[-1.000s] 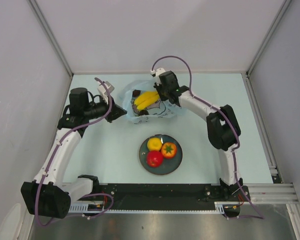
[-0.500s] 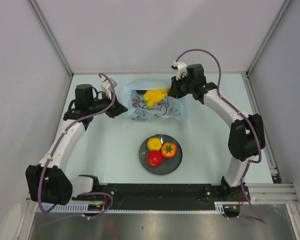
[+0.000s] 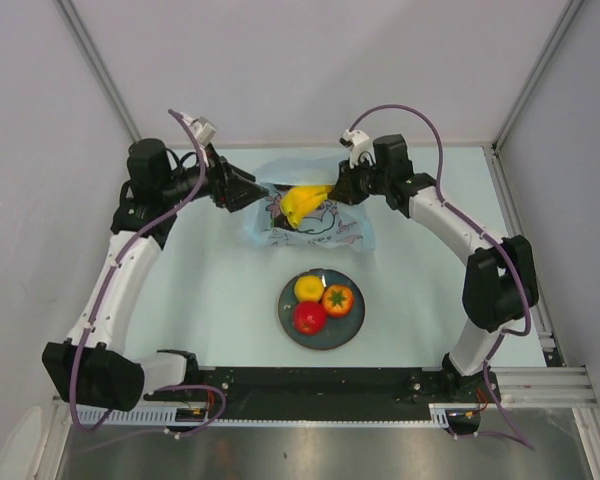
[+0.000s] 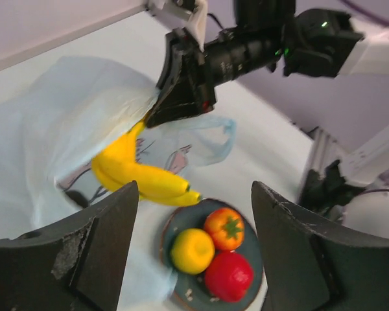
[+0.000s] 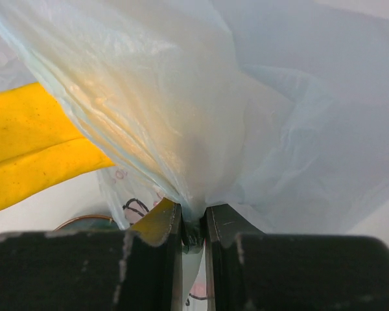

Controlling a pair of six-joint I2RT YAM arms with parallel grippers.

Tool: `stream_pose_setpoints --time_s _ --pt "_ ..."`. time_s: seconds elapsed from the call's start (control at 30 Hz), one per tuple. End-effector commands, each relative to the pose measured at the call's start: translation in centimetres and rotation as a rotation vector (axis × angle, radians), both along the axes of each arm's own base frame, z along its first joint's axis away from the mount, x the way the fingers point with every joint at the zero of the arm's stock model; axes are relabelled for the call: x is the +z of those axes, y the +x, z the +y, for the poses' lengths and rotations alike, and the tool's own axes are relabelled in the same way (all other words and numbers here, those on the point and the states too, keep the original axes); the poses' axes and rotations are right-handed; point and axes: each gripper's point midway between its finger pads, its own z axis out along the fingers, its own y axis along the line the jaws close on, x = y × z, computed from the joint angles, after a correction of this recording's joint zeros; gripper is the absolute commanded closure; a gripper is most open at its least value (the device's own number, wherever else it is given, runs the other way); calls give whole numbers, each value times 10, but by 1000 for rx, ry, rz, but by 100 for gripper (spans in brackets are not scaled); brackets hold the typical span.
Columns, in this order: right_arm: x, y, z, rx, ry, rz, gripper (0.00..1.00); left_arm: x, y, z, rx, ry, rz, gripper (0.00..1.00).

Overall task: Take the fake fruits out of the plastic bag
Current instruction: Take out the fake fruit from the plastic bag.

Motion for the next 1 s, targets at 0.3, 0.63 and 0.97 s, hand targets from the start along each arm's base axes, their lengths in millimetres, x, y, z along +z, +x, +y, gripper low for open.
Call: stream_pose_setpoints --time_s 0.3,0.63,0.97 --pt "68 -12 4 -12 66 -221 100 -23 28 -55 19 38 168 32" --pt "72 -22 -1 -21 16 -290 100 -69 27 -30 201 130 271 39" --pt "74 -34 6 -2 4 -318 100 -115 23 -47 162 151 409 40"
